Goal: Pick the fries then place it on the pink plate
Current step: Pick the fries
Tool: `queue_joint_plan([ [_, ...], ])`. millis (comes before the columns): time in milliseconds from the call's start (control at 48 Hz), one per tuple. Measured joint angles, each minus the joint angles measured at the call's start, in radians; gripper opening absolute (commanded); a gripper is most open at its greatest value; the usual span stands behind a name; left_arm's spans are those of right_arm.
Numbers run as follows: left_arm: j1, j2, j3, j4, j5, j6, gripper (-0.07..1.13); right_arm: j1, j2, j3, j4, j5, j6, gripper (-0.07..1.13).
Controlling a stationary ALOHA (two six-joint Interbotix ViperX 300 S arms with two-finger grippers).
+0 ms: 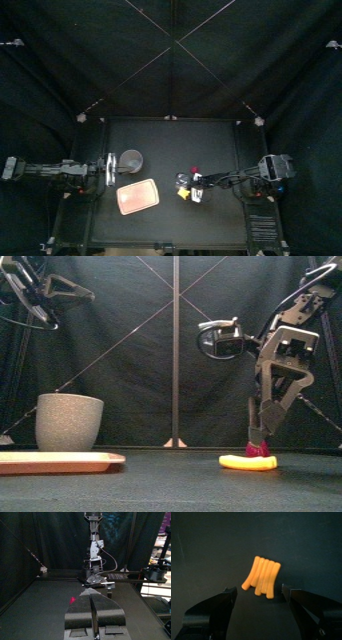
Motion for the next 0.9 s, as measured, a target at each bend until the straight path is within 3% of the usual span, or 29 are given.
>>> queue_joint_plan([
  [396, 0.006, 0.000, 0.029, 0.000, 0.000, 0.000, -0.02, -0.018, 0.133, -0.160, 0.002, 0.143, 0.046, 1.02],
  [896, 0.002, 0.000, 0.043, 0.000, 0.000, -0.002, -0.02, -0.014, 0.210, -0.264, -0.238, 0.279, 0.305, 1.02],
])
